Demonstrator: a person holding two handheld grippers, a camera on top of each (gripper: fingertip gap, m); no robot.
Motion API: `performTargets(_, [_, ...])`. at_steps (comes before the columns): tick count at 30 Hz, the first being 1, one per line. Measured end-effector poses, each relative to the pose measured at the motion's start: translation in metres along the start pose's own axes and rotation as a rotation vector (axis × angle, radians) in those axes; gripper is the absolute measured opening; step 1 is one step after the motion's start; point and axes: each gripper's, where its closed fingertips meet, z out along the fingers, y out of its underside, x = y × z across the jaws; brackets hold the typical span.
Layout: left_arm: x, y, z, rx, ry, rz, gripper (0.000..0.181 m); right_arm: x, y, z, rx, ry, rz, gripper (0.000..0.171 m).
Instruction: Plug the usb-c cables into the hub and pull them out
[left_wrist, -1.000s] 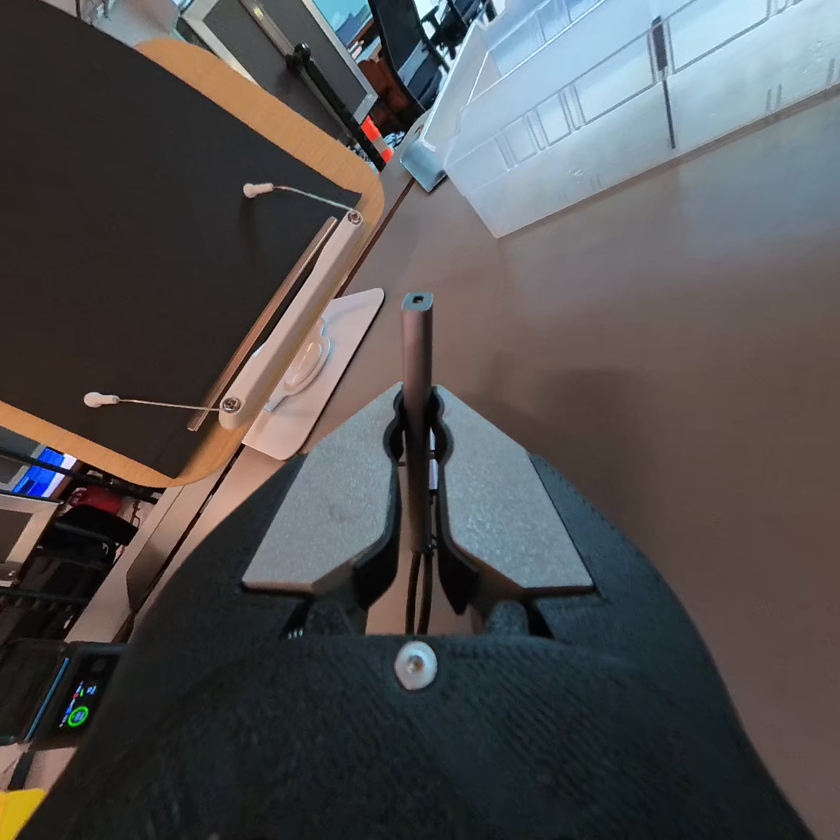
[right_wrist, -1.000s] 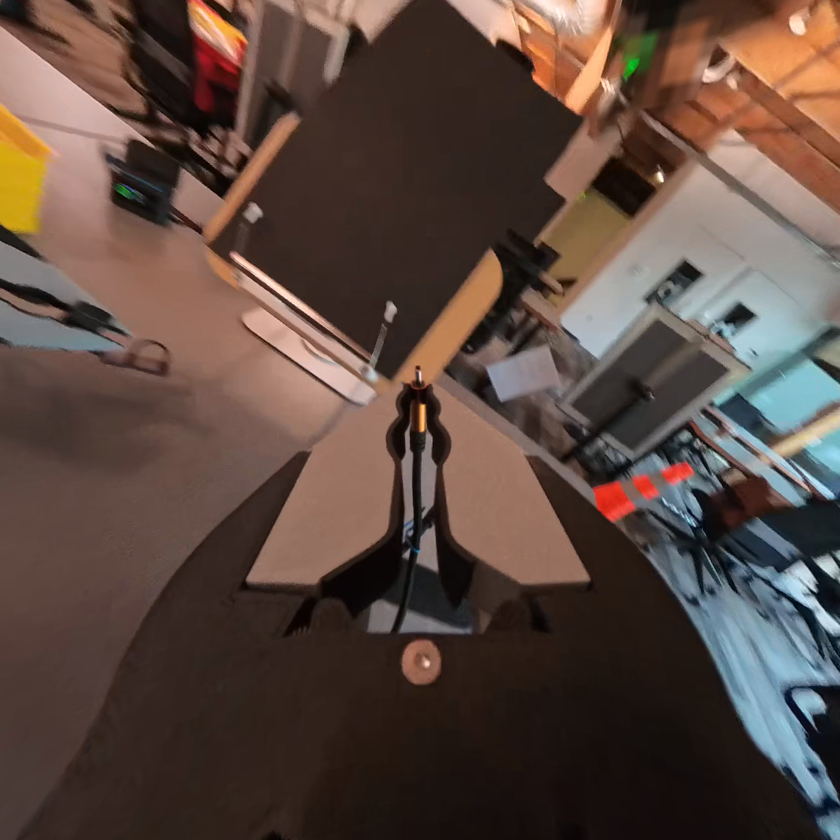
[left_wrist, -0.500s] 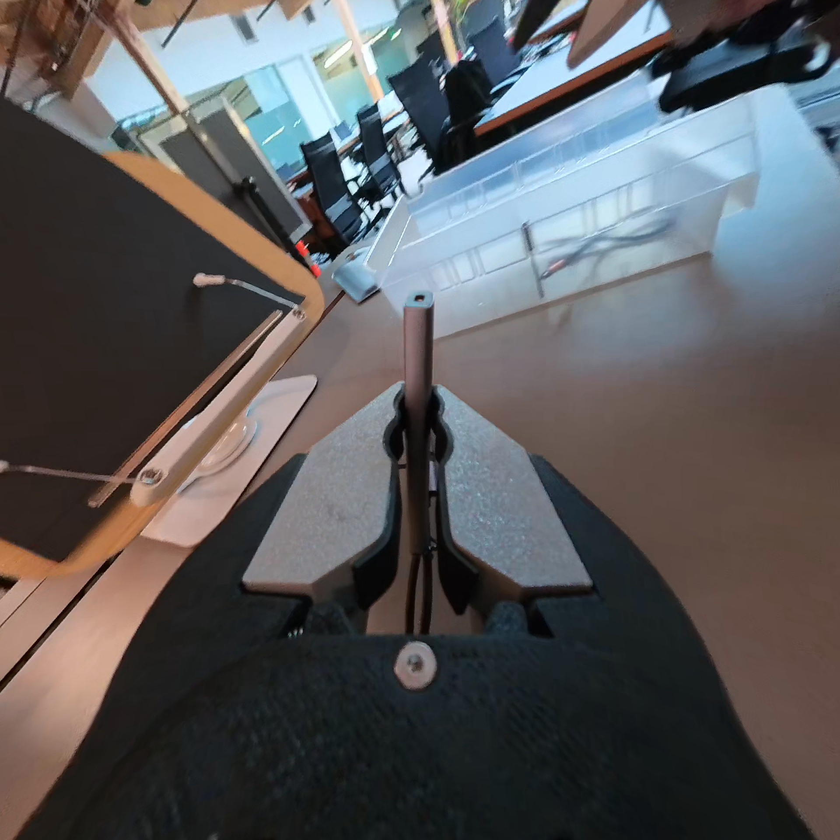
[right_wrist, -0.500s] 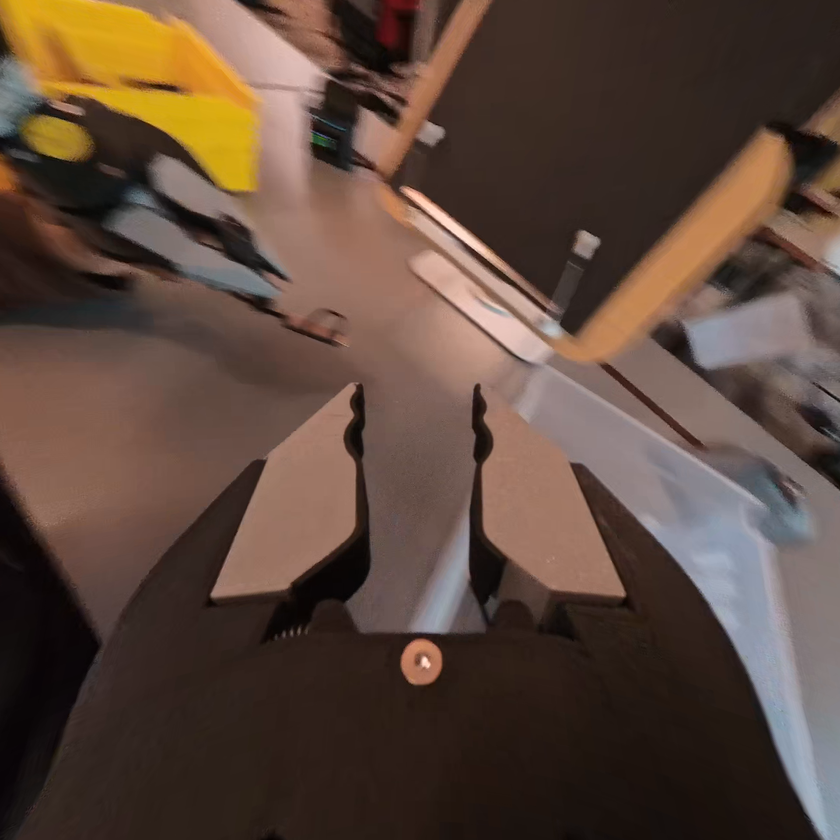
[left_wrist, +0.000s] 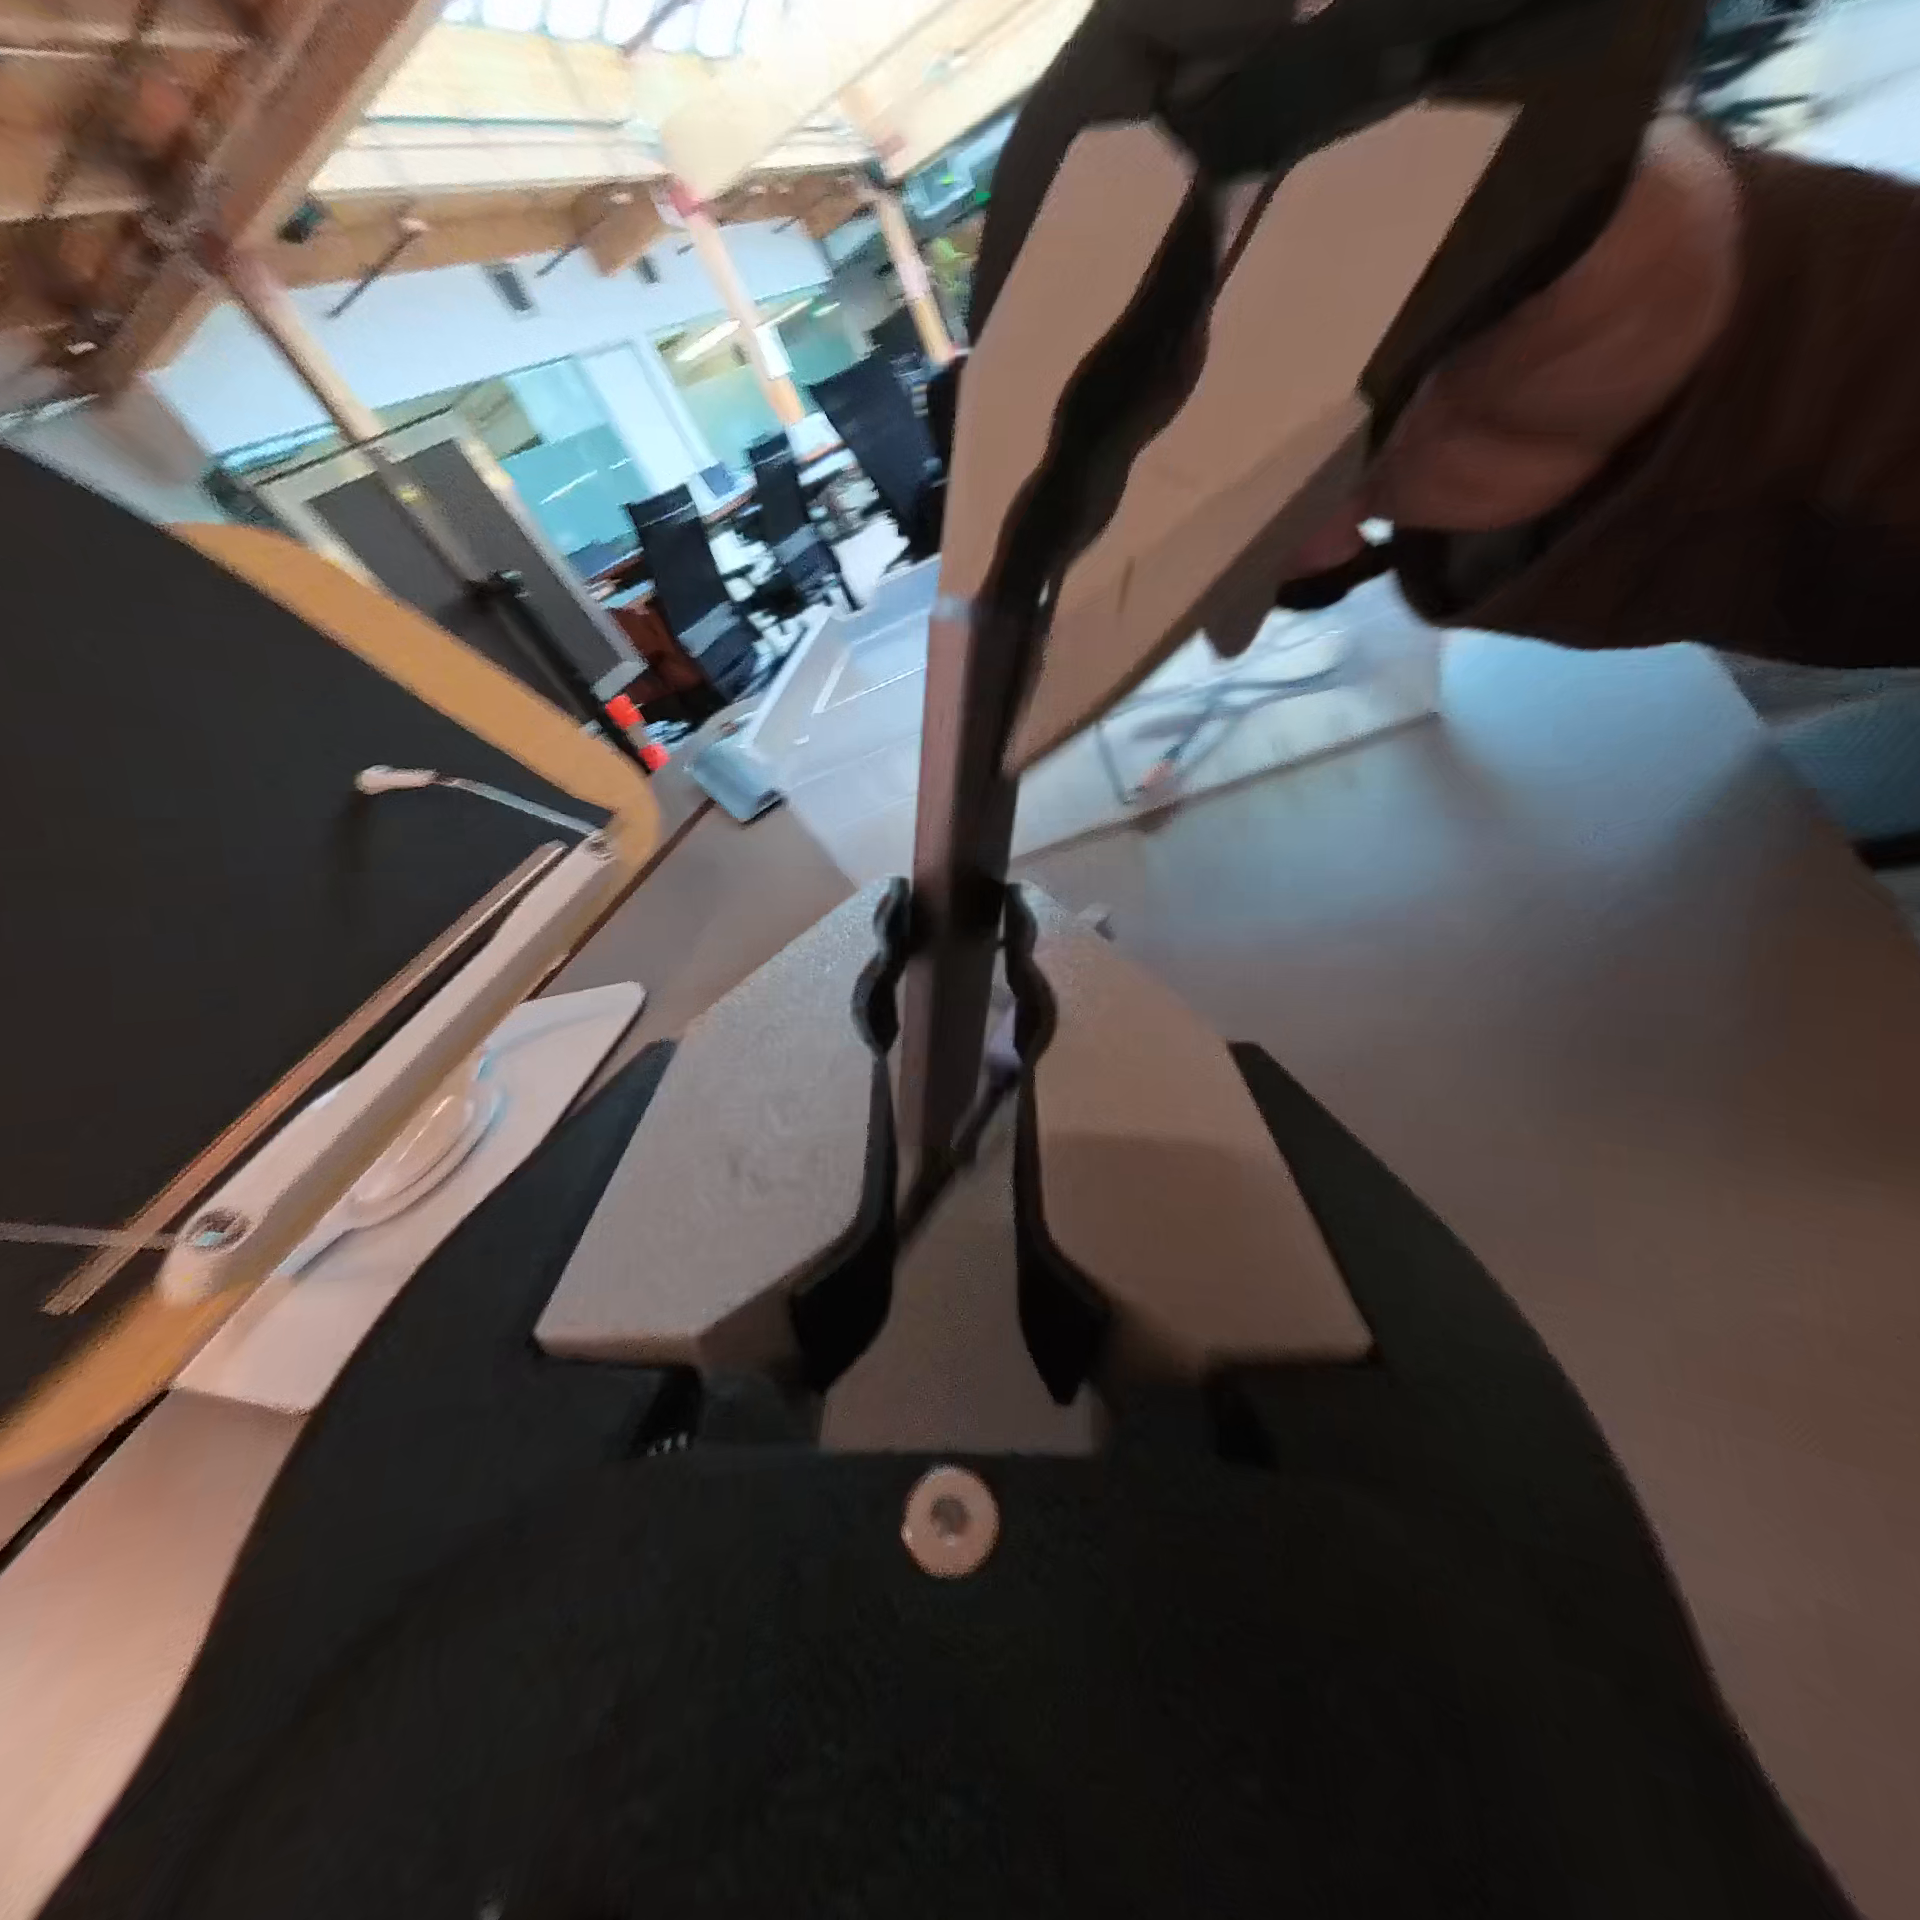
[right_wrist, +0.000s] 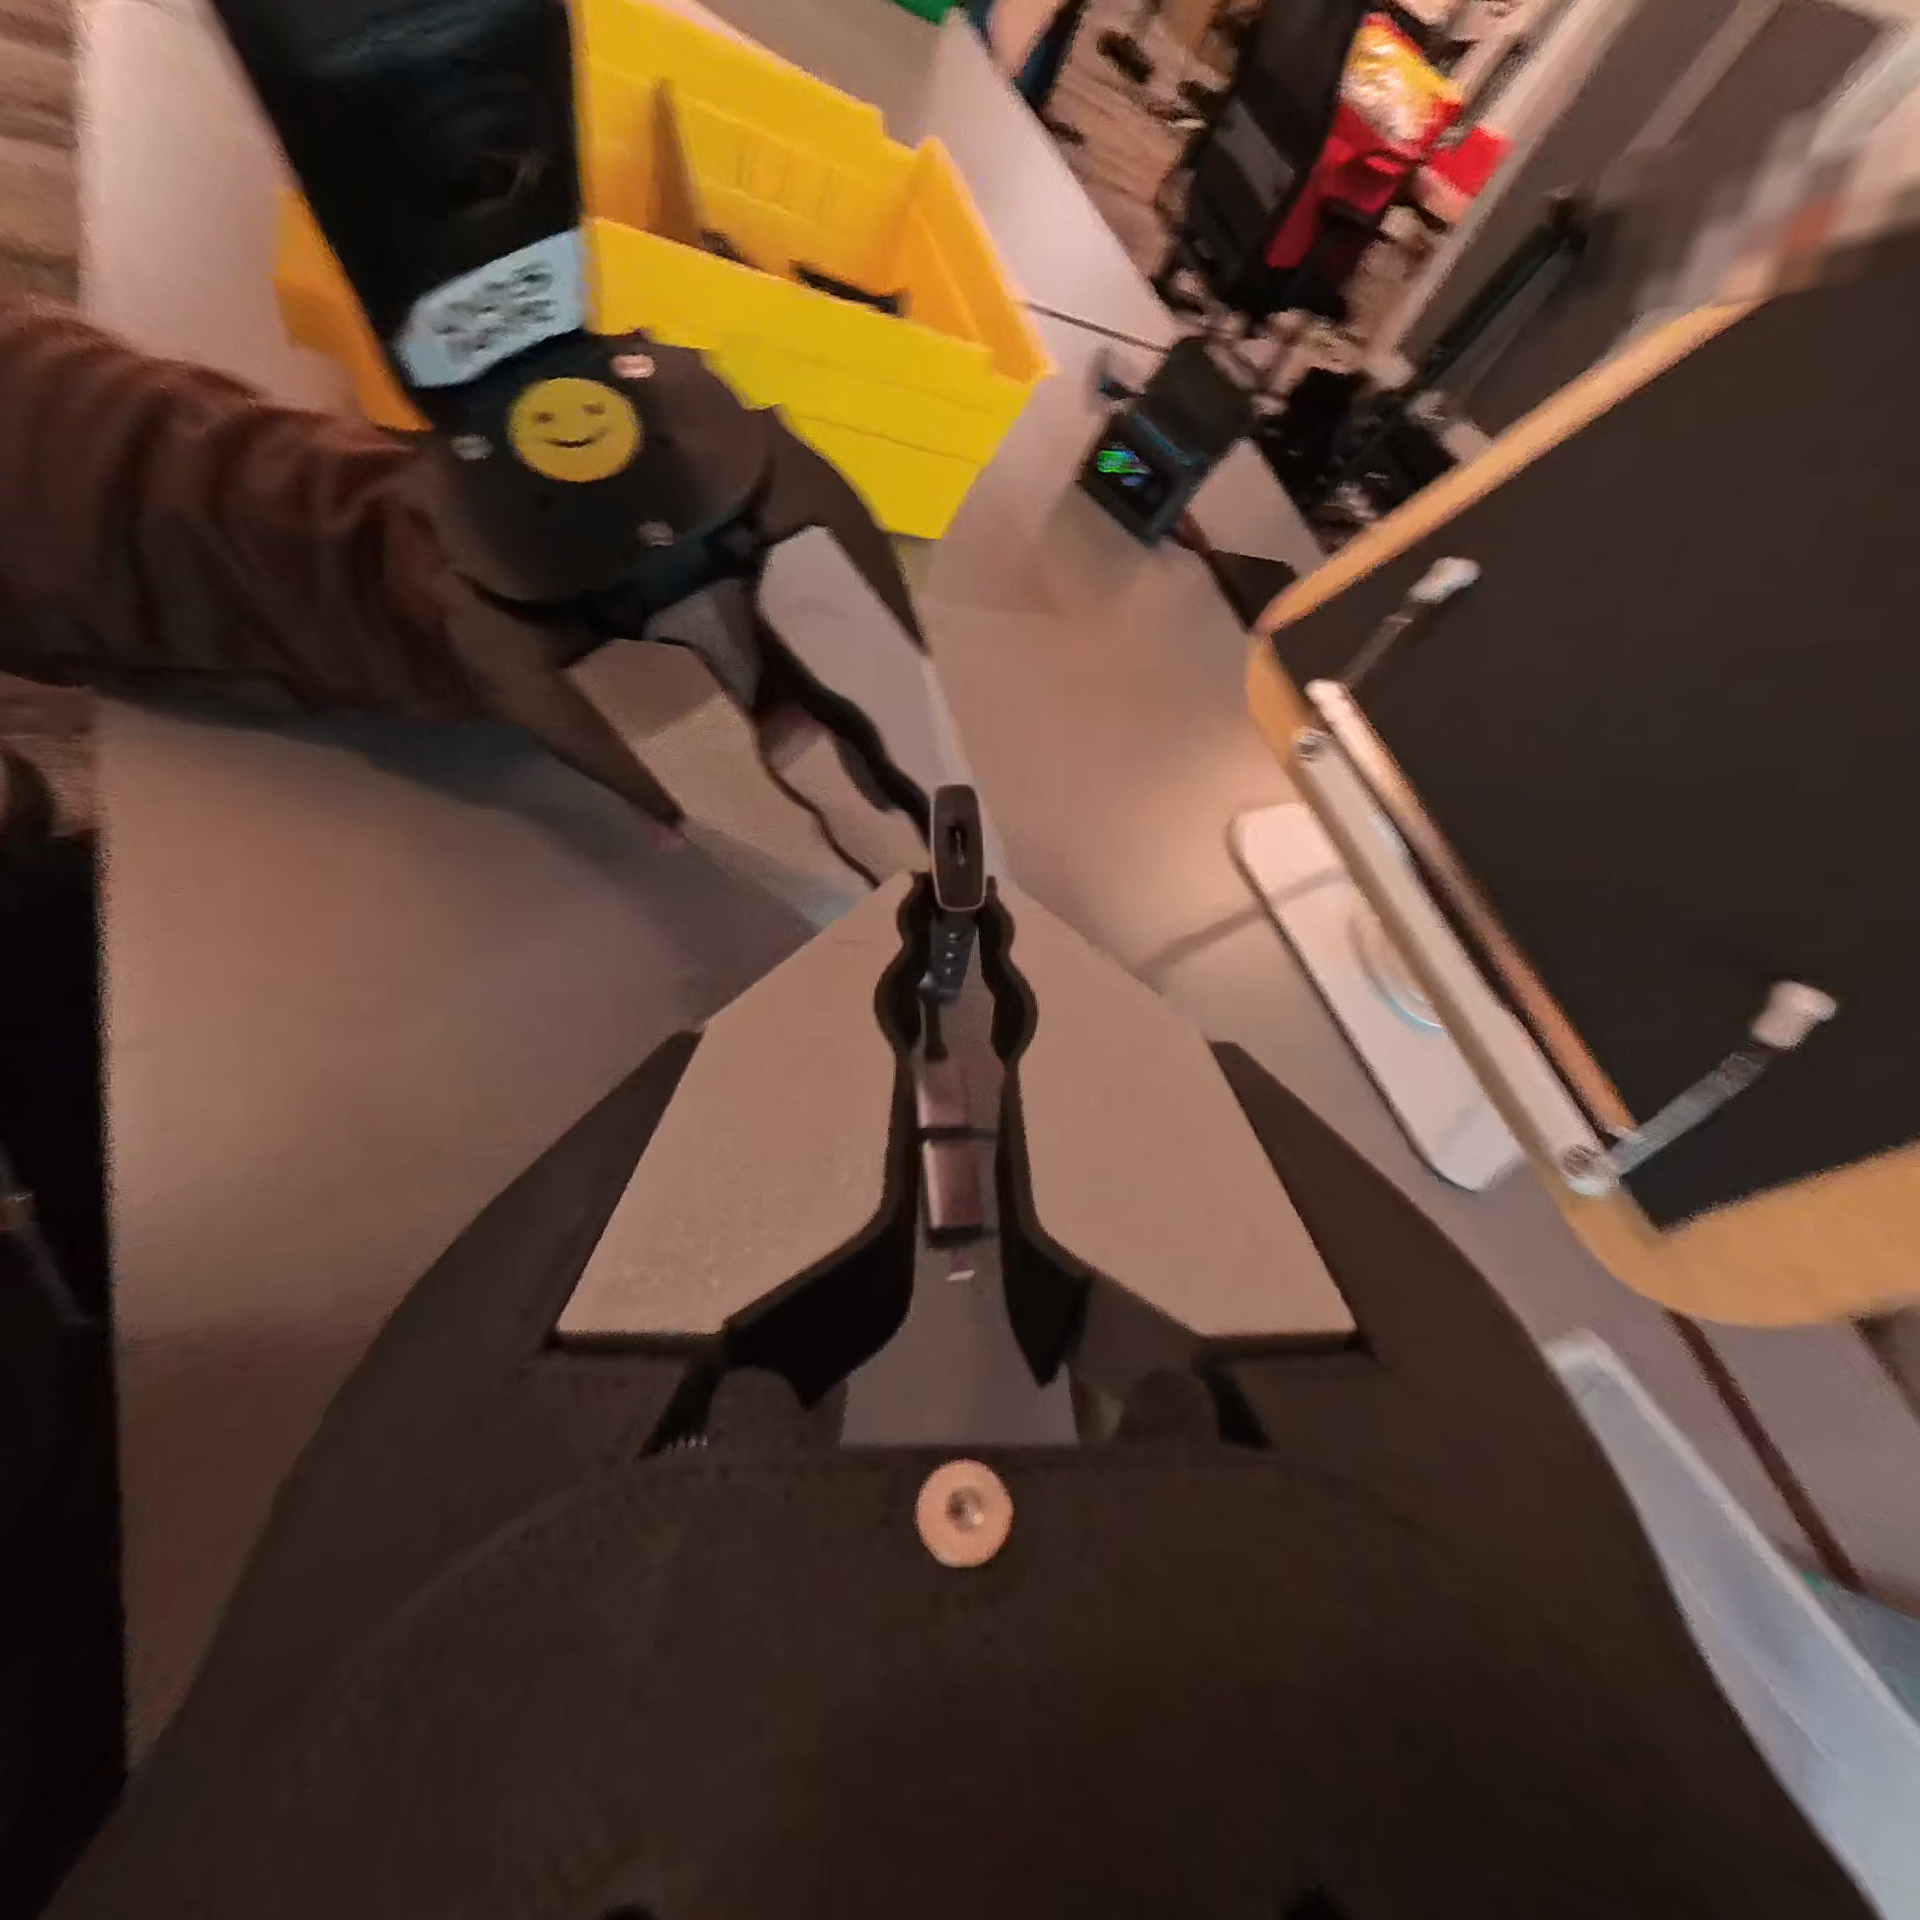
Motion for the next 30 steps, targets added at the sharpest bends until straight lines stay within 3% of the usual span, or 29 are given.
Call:
performTargets(4, [-0.033, 0.013, -0.006, -0.074, -0.155, -0.051, 0.006, 0.075, -0.006, -0.05, -0.005, 0.307, 0.021, 0.005])
performTargets(8, [-0.045, 0.038, -0.008, -0.194, -0.186, -0.17, 0.002, 0.144, -0.007, -0.115, -0.08, 0.594, -0.031, 0.005])
performTargets(12, [-0.043, 0.049, -0.006, -0.259, -0.189, -0.142, 0.0, 0.192, 0.028, -0.142, -0.262, 0.736, -0.09, 0.005])
performTargets(15, [-0.04, 0.051, -0.004, -0.275, -0.183, -0.115, 0.0, 0.208, 0.097, -0.126, -0.458, 0.664, 0.029, 0.006])
performTargets(17, [-0.038, 0.055, -0.003, -0.288, -0.172, -0.128, 0.0, 0.218, 0.147, -0.122, -0.632, 0.663, 0.114, 0.02])
performTargets(19, [-0.036, 0.062, -0.002, -0.311, -0.159, -0.168, 0.001, 0.223, 0.163, -0.129, -0.725, 0.726, 0.119, 0.022])
performTargets(23, [-0.031, 0.076, 0.001, -0.367, -0.119, -0.258, 0.01, 0.197, 0.109, -0.103, -0.521, 0.671, 0.089, 0.03])
performTargets(26, [-0.028, 0.081, 0.003, -0.396, -0.103, -0.274, 0.013, 0.159, 0.071, -0.063, -0.408, 0.53, 0.083, 0.042])
performTargets(30, [-0.031, 0.082, 0.001, -0.394, -0.116, -0.273, 0.013, 0.107, 0.043, 0.0, -0.263, 0.345, 0.139, 0.043])
